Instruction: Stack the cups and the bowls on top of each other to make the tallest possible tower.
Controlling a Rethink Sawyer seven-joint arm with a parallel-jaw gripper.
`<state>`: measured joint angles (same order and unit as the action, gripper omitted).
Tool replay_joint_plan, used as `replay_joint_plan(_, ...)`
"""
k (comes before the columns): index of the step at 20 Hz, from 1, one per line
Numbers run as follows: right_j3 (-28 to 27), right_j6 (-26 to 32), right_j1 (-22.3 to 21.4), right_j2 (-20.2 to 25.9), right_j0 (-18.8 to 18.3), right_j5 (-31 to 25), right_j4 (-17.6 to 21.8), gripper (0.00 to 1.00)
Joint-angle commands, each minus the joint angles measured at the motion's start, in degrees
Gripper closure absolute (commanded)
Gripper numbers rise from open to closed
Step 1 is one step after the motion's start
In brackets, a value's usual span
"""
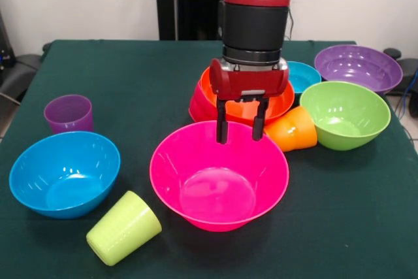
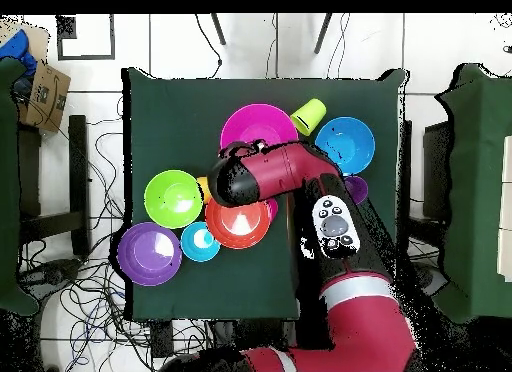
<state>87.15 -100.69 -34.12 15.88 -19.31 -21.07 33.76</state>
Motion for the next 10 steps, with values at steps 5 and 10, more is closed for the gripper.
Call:
replay_joint_plan(5,-1.0,-9.3,3.3,-4.2,4.3,4.5,-0.1,0.00)
replay_joint_plan(10,-0.6,-9.5,3.1,-4.9,5.1,4.8,-1.4,0.00)
